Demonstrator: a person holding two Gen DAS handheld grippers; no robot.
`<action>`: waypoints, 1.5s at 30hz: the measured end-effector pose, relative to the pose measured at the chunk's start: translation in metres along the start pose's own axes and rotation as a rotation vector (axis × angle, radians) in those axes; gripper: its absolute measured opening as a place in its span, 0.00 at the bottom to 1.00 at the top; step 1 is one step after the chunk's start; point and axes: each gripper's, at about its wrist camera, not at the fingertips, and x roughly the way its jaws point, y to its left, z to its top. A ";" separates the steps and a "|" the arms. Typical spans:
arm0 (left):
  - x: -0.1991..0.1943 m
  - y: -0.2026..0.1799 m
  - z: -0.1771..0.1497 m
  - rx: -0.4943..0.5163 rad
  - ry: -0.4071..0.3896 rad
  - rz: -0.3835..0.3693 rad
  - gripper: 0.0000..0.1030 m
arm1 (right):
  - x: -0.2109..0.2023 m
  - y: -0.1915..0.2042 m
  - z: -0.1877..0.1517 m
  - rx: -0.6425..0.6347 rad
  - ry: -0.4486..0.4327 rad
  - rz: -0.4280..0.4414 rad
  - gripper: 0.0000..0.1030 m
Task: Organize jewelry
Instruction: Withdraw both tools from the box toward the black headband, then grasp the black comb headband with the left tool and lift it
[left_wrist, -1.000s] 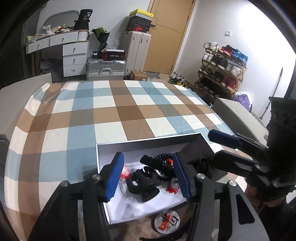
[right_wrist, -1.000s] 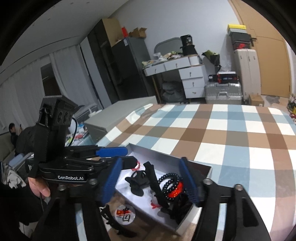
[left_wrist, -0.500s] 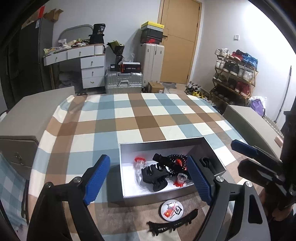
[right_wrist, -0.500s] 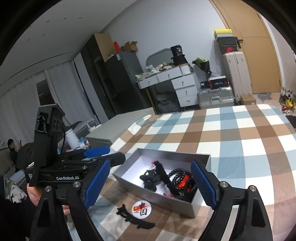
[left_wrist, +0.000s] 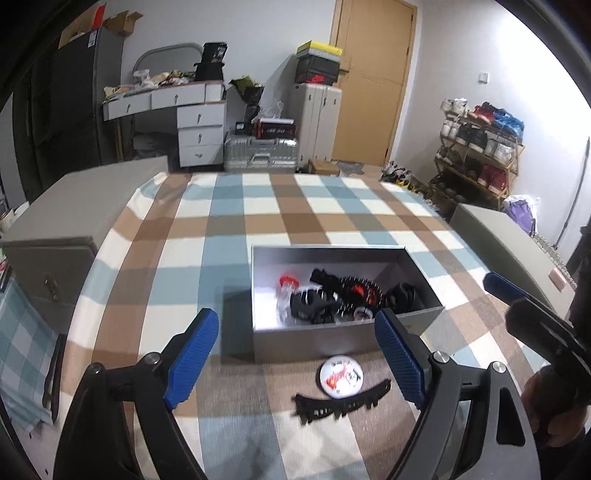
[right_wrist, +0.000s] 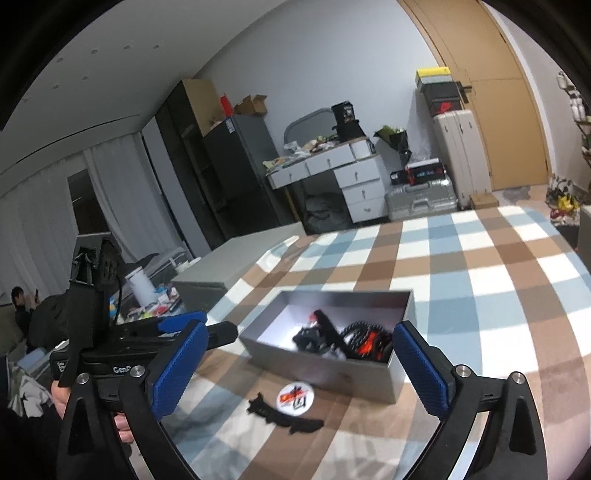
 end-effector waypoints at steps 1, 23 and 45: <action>0.000 0.000 -0.002 -0.004 0.010 -0.005 0.82 | -0.002 0.001 -0.002 0.003 0.001 0.000 1.00; 0.032 -0.029 -0.051 0.033 0.160 0.019 0.98 | -0.041 -0.020 -0.057 0.098 0.062 -0.079 1.00; 0.062 -0.049 -0.050 0.074 0.252 0.084 0.98 | -0.046 -0.030 -0.068 0.117 0.051 -0.104 1.00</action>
